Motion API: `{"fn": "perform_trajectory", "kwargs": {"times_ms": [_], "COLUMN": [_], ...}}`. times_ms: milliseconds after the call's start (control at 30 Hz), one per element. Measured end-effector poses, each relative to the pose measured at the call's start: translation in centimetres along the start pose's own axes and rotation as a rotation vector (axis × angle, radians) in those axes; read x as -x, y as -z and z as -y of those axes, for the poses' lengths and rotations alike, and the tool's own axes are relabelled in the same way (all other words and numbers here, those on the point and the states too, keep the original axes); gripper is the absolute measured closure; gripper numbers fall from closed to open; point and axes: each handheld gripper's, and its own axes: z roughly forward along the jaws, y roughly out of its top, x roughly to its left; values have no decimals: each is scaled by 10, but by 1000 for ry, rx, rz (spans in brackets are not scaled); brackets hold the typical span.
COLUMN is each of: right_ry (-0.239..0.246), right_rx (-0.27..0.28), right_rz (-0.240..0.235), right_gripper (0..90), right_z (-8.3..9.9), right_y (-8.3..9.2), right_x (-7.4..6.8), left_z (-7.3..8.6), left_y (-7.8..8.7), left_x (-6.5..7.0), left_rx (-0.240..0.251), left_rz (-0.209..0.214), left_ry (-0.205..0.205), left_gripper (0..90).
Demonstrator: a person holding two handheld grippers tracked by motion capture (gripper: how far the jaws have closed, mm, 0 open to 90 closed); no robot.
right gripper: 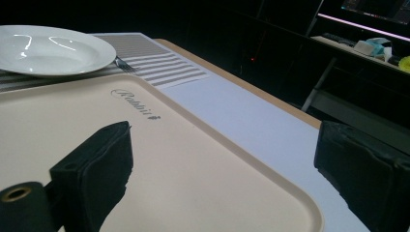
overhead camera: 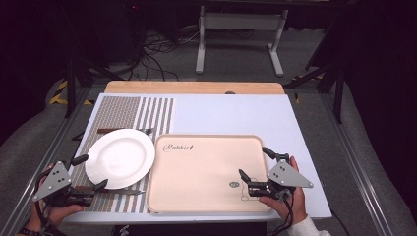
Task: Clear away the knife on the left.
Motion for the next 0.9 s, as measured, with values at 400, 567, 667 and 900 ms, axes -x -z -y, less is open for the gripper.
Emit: {"fn": "perform_trajectory", "kwargs": {"times_ms": [400, 567, 667, 900], "right_ry": [11, 13, 13, 15], "right_rx": [14, 9, 10, 1], "right_rz": [-48, -59, -62, -69], "right_gripper": [79, 79, 79, 80], "right_z": [-7, -8, -8, -7], "right_y": [-18, -24, -25, -27], "right_x": [-1, 0, -1, -2], "left_z": [14, 24, 30, 41], "left_y": [16, 16, 14, 5], "left_x": [-3, -12, -18, -27], "left_rx": [-81, -192, -242, -334], "left_rz": [-6, 24, 32, 127], "left_ry": [17, 22, 35, 71], "left_gripper": [106, 110, 107, 157]}}
